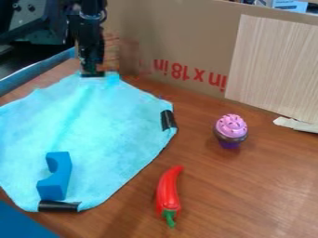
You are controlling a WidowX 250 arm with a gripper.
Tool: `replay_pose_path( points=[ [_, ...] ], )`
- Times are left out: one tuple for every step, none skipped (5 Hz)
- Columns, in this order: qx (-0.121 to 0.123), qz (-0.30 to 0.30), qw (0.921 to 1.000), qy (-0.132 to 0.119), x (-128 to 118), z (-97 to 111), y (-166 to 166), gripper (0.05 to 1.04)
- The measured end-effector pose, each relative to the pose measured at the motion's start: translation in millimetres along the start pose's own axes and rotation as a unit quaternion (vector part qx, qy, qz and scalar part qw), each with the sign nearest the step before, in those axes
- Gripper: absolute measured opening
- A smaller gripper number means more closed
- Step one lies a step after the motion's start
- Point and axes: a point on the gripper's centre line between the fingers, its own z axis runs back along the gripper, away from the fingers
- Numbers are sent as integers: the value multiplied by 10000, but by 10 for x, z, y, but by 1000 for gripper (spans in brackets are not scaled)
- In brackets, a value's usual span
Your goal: Unfold the cloth from bottom right to top left
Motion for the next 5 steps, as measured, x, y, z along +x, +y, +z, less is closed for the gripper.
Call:
replay_pose_path(
  points=[
    [69, -69, 9999, -68, -5, -123, 62, 996],
    [-150, -83, 9997, -152, 34, 57, 42, 1000],
    [-216, -245, 9993, -152, 51, 153, 83, 1000],
    [-364, -481, 9978, -274, 133, 341, 164, 1000],
    [-329, -1104, 9910, -676, 421, 529, 284, 1000]
  ],
)
